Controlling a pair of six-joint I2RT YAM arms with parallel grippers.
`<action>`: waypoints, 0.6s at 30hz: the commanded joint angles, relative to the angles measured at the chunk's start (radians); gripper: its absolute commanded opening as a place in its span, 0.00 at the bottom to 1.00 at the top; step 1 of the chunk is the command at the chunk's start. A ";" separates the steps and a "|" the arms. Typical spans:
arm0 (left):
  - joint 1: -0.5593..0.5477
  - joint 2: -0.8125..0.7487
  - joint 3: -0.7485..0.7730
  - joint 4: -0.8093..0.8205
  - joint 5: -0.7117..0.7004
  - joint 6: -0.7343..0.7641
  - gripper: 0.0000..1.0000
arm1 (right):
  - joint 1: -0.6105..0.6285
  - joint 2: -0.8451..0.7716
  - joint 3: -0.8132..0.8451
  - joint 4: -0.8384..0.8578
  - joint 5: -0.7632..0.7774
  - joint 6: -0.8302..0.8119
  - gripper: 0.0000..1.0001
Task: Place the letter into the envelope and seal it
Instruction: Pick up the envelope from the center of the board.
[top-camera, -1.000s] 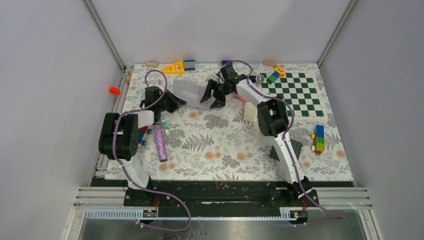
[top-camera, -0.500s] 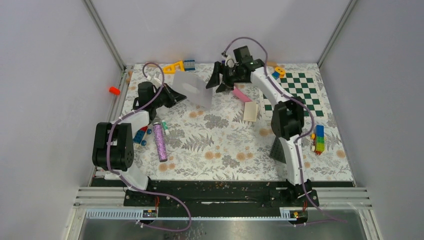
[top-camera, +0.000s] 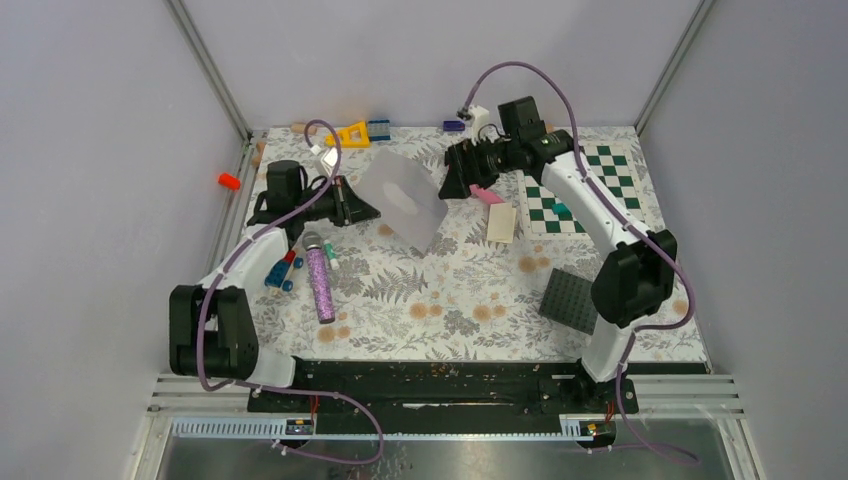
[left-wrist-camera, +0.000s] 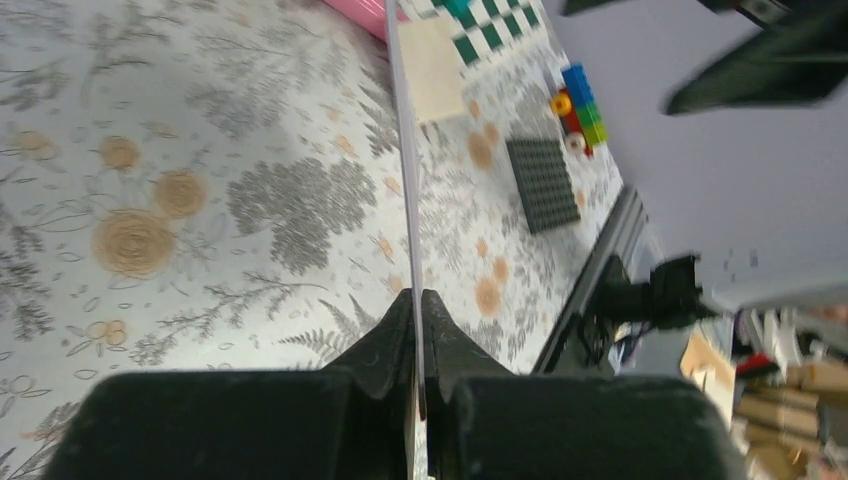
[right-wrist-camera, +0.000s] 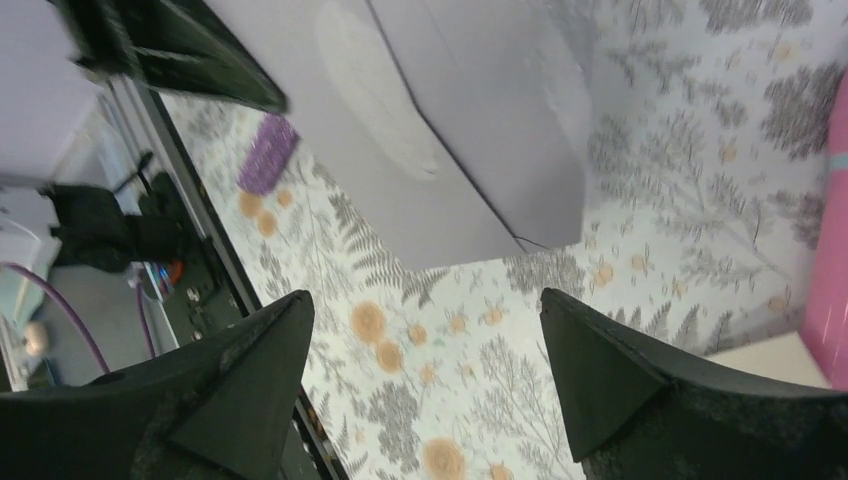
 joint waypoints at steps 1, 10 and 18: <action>-0.041 -0.095 0.061 -0.239 0.169 0.285 0.00 | -0.005 -0.120 -0.146 0.029 -0.001 -0.166 0.92; -0.191 -0.155 0.142 -0.704 0.235 0.677 0.00 | -0.005 -0.363 -0.485 0.153 -0.106 -0.256 0.92; -0.234 -0.125 0.220 -0.920 0.280 0.835 0.00 | -0.006 -0.513 -0.647 0.194 -0.259 -0.257 0.93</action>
